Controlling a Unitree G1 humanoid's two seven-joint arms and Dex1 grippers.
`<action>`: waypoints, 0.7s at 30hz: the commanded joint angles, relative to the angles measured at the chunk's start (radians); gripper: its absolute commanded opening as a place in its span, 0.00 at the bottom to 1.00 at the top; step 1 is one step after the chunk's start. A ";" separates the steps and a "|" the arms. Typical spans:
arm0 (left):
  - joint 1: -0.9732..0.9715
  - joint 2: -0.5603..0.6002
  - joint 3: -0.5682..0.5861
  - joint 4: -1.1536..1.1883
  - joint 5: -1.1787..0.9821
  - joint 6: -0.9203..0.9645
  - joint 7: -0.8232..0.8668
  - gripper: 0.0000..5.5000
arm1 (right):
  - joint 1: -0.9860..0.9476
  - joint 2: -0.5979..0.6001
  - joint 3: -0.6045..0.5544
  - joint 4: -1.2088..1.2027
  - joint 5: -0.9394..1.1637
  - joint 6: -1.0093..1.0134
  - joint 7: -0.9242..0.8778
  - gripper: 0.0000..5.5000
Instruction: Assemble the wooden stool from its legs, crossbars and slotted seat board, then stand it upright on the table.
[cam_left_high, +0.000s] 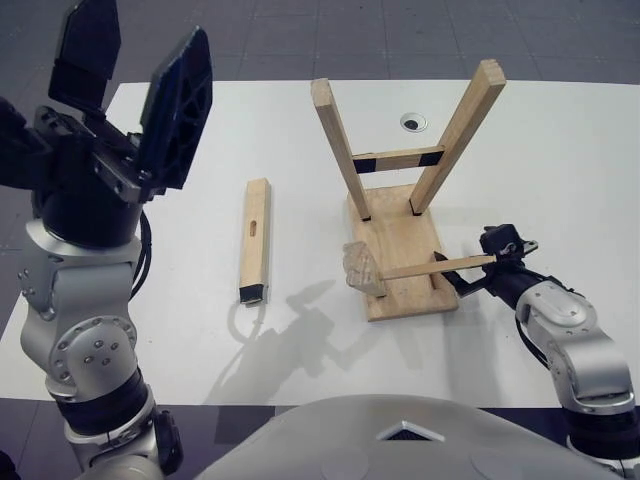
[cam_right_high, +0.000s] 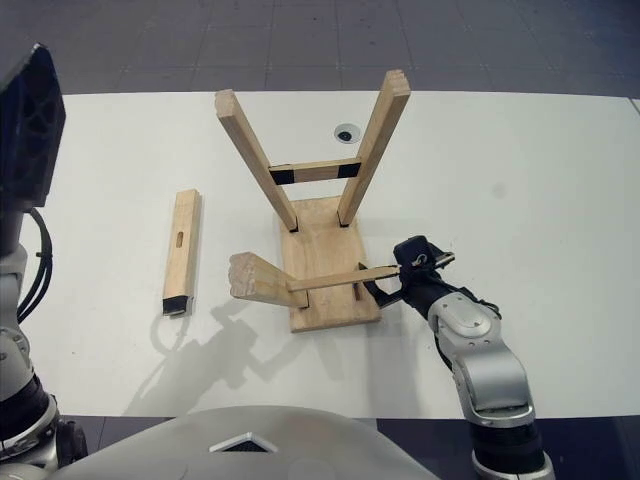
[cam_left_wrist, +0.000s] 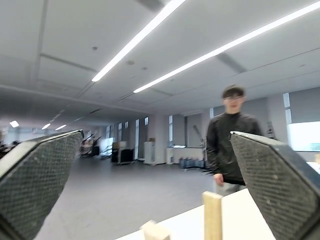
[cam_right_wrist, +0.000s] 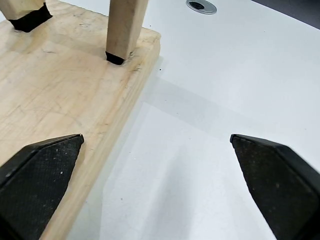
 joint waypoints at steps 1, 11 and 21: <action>0.054 0.000 -0.034 0.029 0.227 0.056 0.143 1.00 | 0.020 -0.019 -0.112 -0.023 0.017 0.001 0.001 1.00; 0.158 -0.118 -0.317 0.115 0.654 0.437 0.507 1.00 | 0.024 0.027 -0.317 -0.052 0.063 0.019 -0.048 1.00; 0.235 -0.175 -0.390 0.159 0.741 0.620 0.469 1.00 | 0.053 0.075 -0.293 -0.131 0.080 0.065 -0.076 1.00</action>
